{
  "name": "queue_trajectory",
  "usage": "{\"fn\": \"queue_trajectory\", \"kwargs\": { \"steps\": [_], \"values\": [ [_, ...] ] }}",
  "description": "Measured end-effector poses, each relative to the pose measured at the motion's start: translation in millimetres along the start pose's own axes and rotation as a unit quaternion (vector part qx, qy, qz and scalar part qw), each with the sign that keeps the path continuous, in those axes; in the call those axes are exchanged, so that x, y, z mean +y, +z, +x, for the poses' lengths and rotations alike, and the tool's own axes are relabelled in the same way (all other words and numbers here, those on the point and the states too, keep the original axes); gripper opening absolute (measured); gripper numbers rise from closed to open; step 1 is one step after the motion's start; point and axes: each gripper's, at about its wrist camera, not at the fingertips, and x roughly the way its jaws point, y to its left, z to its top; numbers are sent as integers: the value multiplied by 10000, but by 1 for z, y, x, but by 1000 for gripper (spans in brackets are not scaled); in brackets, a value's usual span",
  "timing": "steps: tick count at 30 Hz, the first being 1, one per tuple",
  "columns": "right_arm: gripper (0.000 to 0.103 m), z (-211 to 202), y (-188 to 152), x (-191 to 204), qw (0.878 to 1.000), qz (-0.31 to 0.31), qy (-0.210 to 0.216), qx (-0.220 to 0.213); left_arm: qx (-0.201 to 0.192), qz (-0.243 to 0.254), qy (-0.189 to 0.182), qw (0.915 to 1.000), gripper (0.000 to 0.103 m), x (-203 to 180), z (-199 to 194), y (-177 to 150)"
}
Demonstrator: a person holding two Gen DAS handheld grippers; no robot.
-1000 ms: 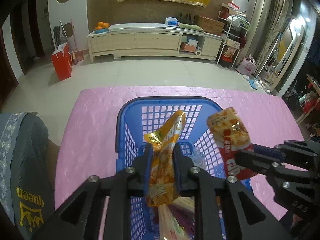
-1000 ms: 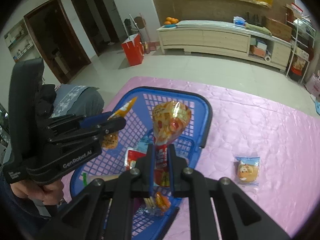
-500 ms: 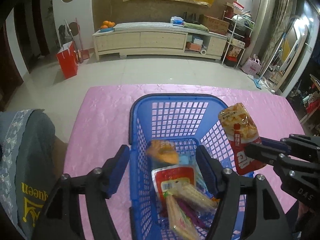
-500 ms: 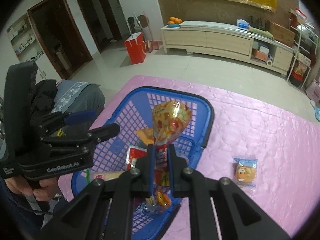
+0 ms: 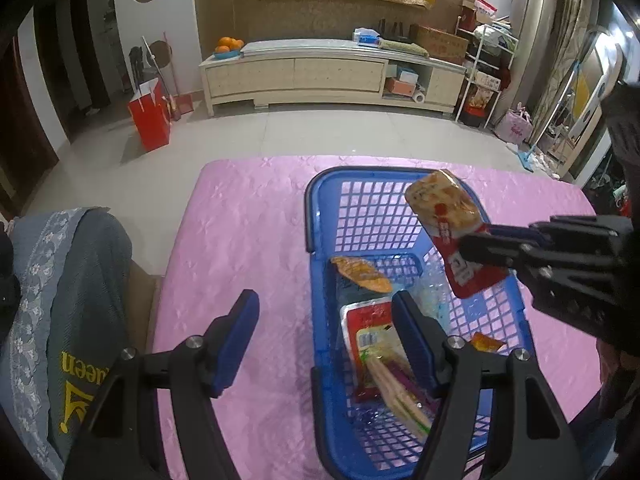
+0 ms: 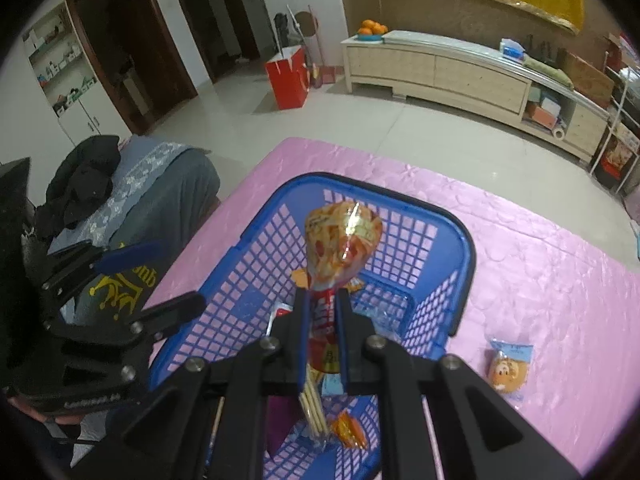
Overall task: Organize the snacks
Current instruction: 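Open the left gripper over the basket, then open the right gripper, then move the right gripper over the bread roll bag on the bed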
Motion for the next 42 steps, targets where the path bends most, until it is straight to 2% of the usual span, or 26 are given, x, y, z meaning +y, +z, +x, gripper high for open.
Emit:
{"fn": "queue_trajectory", "kwargs": {
  "steps": [3, 5, 7, 9, 10, 14, 18, 24, 26, 29, 34, 39, 42],
  "values": [
    [16, 8, 3, 4, 9999, -75, -56, 85, 53, -84, -5, 10000, 67, 3, 1, 0],
    [22, 13, 5, 6, 9997, -182, -154, 90, 79, -107, 5, 9999, 67, 3, 2, -1],
    [37, 13, 7, 6, 9991, -279, -318, 15, 48, -132, 67, 9999, 67, 3, 1, -2],
    [75, 12, 7, 4, 9990, -249, -368, -22, 59, -184, 53, 9998, 67, 3, 0, -4],
    [79, 10, 7, 1, 9990, -205, -385, -52, 73, -195, 45, 9998, 67, 2, -1, -4],
    [79, -3, 1, -6, 9993, -117, -361, -53, 45, -186, 121, 9997, 67, -4, -10, -5],
    [79, -25, -7, -21, 9993, 63, -345, -90, -51, -222, 34, 9997, 67, -9, -22, -4],
    [79, -58, -15, -46, 9983, 396, -309, -285, -140, 60, 38, 9999, 67, -43, -43, -1],
    [79, -74, -18, -56, 9974, 460, -374, -411, -267, 166, -41, 9995, 78, -58, -53, 1],
    [80, -93, -26, -68, 9969, 466, -423, -477, -344, 279, -110, 9990, 80, -78, -61, 3],
    [81, -117, -36, -87, 9957, 489, -598, -515, -388, 279, -199, 9987, 80, -101, -61, 12],
    [86, -123, -45, -102, 9947, 477, -789, -462, -304, 571, -224, 9977, 80, -128, -50, 18],
    [86, -117, -50, -111, 9948, 522, -850, -216, -360, 496, -165, 9980, 80, -134, -44, 20]
  ]
}}
